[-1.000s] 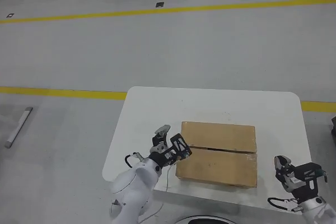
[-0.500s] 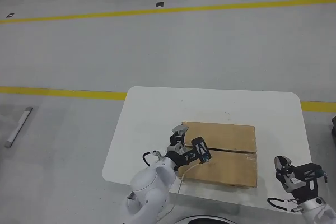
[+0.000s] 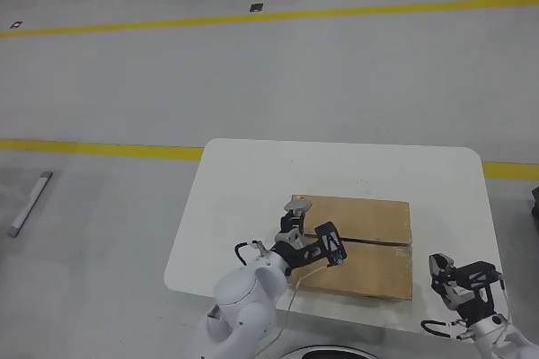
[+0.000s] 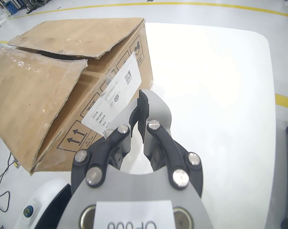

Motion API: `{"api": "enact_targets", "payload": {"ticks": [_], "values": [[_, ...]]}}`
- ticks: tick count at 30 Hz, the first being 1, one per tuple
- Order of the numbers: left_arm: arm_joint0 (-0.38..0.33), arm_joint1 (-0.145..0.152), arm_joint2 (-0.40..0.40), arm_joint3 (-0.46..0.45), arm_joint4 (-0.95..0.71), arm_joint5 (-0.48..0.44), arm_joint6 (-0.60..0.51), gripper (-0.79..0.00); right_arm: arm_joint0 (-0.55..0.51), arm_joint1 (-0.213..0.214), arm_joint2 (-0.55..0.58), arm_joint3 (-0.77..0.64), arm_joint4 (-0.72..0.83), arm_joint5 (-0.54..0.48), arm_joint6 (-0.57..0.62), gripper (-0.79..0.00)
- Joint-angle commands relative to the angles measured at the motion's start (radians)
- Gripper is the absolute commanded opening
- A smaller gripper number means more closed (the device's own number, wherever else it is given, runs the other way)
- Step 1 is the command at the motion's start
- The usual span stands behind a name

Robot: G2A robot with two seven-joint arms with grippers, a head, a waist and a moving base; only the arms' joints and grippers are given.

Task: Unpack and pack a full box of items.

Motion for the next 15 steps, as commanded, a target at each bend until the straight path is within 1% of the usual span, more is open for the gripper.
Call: {"api": "enact_targets", "payload": {"ticks": [1,3,5,9,13,15], "values": [[-0.038,-0.006,0.049,0.032,0.031,-0.026,-0.007,0.0,-0.001,0.0,0.004,-0.009,-0.001,0.001,0.0,-0.785],[-0.072,-0.015,0.088,0.07,0.034,-0.037,-0.009,0.0,-0.003,0.0,0.008,-0.014,-0.001,0.001,0.0,-0.785],[-0.102,-0.026,0.109,0.116,0.002,-0.021,-0.011,0.0,-0.005,-0.001,0.01,-0.017,0.002,0.002,-0.003,-0.785],[-0.162,-0.046,0.152,0.183,-0.023,-0.028,-0.039,0.0,-0.015,-0.002,0.013,-0.022,0.004,0.003,-0.009,-0.785],[-0.205,-0.057,0.189,0.223,0.02,-0.048,-0.081,0.0,-0.024,-0.003,0.021,-0.018,0.012,0.005,-0.02,-0.785],[-0.215,-0.061,0.202,0.242,0.041,-0.049,-0.095,0.0,-0.028,-0.003,0.023,-0.016,0.013,0.006,-0.023,-0.785]]}}
